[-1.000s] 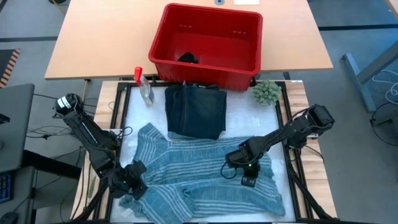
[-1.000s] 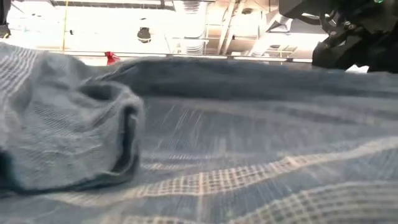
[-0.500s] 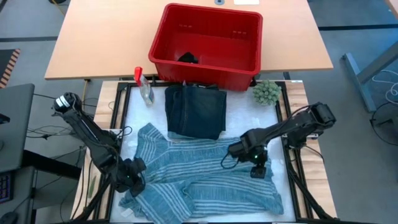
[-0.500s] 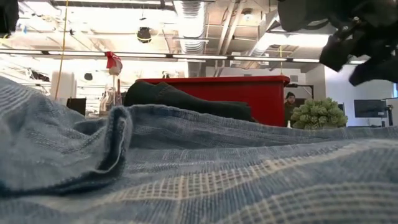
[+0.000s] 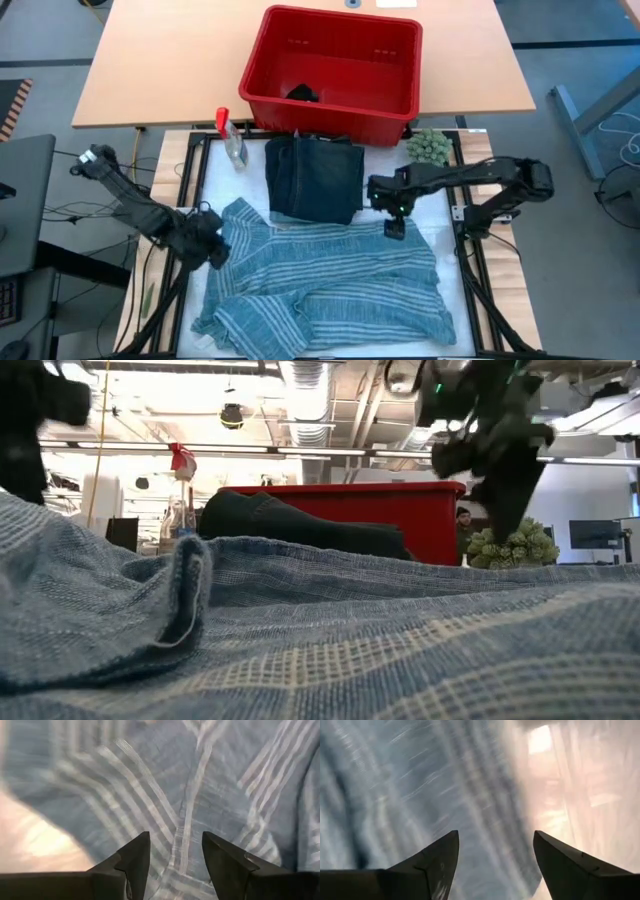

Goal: Fold Laundry from Bin
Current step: Fold the blue long sleeve on the table

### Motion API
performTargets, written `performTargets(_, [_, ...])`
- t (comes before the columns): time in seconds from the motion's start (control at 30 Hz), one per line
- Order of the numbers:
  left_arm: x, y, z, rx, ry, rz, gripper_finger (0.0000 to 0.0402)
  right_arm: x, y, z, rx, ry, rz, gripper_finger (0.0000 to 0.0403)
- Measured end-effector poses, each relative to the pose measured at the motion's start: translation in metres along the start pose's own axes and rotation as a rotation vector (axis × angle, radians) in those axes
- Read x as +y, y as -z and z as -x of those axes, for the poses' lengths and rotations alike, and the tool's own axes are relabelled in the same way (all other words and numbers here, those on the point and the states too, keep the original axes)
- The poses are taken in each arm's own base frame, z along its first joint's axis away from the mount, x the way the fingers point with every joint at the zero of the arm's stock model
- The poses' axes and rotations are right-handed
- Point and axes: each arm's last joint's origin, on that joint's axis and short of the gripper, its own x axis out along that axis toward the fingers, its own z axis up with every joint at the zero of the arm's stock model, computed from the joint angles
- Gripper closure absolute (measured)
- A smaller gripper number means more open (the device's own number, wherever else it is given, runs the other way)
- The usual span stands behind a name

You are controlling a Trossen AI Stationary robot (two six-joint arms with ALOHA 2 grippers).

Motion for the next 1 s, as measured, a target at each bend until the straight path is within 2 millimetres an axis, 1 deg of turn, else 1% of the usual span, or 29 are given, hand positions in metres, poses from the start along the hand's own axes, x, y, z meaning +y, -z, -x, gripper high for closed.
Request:
performTargets(0.1, [0.003,-0.005,-0.020,0.007,-0.014,-0.030,0.0234,-0.018,-0.008,-0.013,-0.038,0.006,-0.021,0.0121])
performTargets(0.2, [0.004,-0.011,-0.032,-0.015,-0.022,-0.084,0.0234,-0.028,-0.017,-0.022,-0.096,0.007,-0.022,0.0121])
performTargets(0.3, [0.001,-0.012,-0.046,0.040,-0.007,-0.147,0.0234,-0.029,-0.018,-0.035,-0.067,0.006,0.005,0.0121])
performTargets(0.4, [-0.002,-0.010,-0.057,0.051,-0.053,-0.210,0.0234,-0.025,-0.016,-0.048,-0.024,-0.002,0.045,0.0121])
performTargets(0.5, [-0.001,-0.008,-0.069,0.068,-0.135,-0.250,0.0234,-0.022,-0.015,-0.060,0.000,0.021,0.073,0.0121])
performTargets(0.6, [-0.001,-0.004,-0.085,0.159,-0.182,-0.292,0.0234,-0.020,-0.016,-0.067,0.021,0.064,0.091,0.0122])
performTargets(0.7, [-0.003,-0.001,-0.098,0.194,-0.225,-0.319,0.0240,-0.019,-0.017,-0.072,0.040,0.095,0.110,0.0130])
performTargets(0.77, [-0.005,0.000,-0.105,0.190,-0.243,-0.324,0.0260,-0.018,-0.016,-0.073,0.048,0.112,0.123,0.0150])
performTargets(0.83, [-0.006,0.000,-0.107,0.188,-0.250,-0.323,0.0298,-0.018,-0.015,-0.073,0.054,0.140,0.134,0.0187])
performTargets(0.93, [-0.005,0.000,-0.107,0.182,-0.256,-0.324,0.0374,-0.020,-0.011,-0.067,0.065,0.215,0.132,0.0266])
performTargets(0.97, [-0.004,0.000,-0.106,0.178,-0.258,-0.324,0.0387,-0.022,-0.010,-0.065,0.070,0.232,0.130,0.0297])
performTargets(1.0, [-0.004,0.000,-0.106,0.177,-0.256,-0.325,0.0391,-0.023,-0.008,-0.063,0.076,0.238,0.130,0.0326])
